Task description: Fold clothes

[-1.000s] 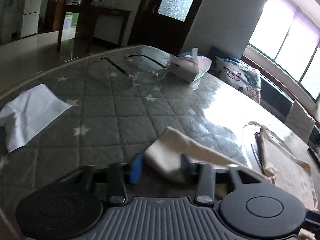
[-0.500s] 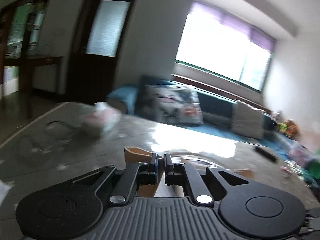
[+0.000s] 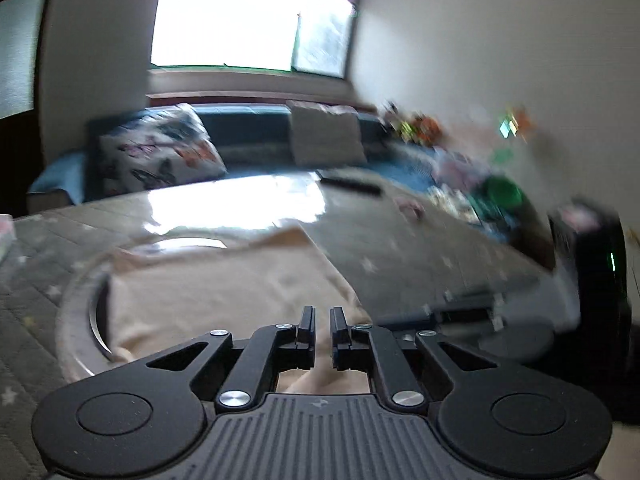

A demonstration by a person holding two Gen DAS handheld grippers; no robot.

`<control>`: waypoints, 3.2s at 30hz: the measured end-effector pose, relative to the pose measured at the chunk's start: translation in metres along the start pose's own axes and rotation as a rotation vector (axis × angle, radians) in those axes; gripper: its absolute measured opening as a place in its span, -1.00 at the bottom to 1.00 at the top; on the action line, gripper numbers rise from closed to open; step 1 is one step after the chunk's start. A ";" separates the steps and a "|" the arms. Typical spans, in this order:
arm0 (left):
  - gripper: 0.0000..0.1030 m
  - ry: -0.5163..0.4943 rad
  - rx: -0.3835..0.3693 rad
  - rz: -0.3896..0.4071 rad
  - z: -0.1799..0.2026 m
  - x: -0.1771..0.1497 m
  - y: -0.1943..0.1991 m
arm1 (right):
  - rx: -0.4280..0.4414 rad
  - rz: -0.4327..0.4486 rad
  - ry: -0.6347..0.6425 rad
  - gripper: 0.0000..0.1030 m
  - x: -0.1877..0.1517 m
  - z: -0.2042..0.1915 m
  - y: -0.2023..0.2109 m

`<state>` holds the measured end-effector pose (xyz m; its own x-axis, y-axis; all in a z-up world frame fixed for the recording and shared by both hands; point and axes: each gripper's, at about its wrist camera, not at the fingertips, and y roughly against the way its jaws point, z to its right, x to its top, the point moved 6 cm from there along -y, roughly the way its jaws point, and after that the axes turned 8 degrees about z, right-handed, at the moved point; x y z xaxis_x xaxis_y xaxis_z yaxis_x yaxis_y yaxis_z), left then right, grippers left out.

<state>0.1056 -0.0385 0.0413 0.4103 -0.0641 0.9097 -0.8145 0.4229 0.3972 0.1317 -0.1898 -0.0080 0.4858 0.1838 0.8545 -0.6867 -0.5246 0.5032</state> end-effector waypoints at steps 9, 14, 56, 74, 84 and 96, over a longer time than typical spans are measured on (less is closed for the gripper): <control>-0.12 0.004 0.192 0.005 -0.057 -0.026 0.051 | 0.065 -0.033 -0.057 -0.49 -0.009 -0.005 -0.003; -0.02 0.040 0.332 -0.063 -0.104 -0.054 0.075 | 0.106 -0.071 -0.067 -0.49 -0.016 -0.020 -0.009; -0.87 -0.081 0.330 -0.093 -0.095 -0.060 0.083 | -0.078 0.012 0.036 -0.81 0.017 0.012 -0.002; -0.86 -0.045 0.231 -0.131 -0.093 -0.050 -0.011 | -0.030 -0.037 0.017 -0.81 -0.002 0.009 -0.021; -0.59 -0.183 0.207 -0.121 -0.076 -0.053 0.012 | -0.008 -0.039 0.085 -0.82 -0.011 0.000 -0.002; -0.26 -0.450 0.114 -0.159 -0.031 -0.089 0.050 | -0.024 -0.040 0.091 -0.81 -0.021 0.002 0.007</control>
<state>0.0412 0.0160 -0.0232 0.3359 -0.5145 0.7890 -0.8060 0.2765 0.5234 0.1179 -0.1992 -0.0226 0.4625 0.2791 0.8415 -0.6812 -0.4956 0.5388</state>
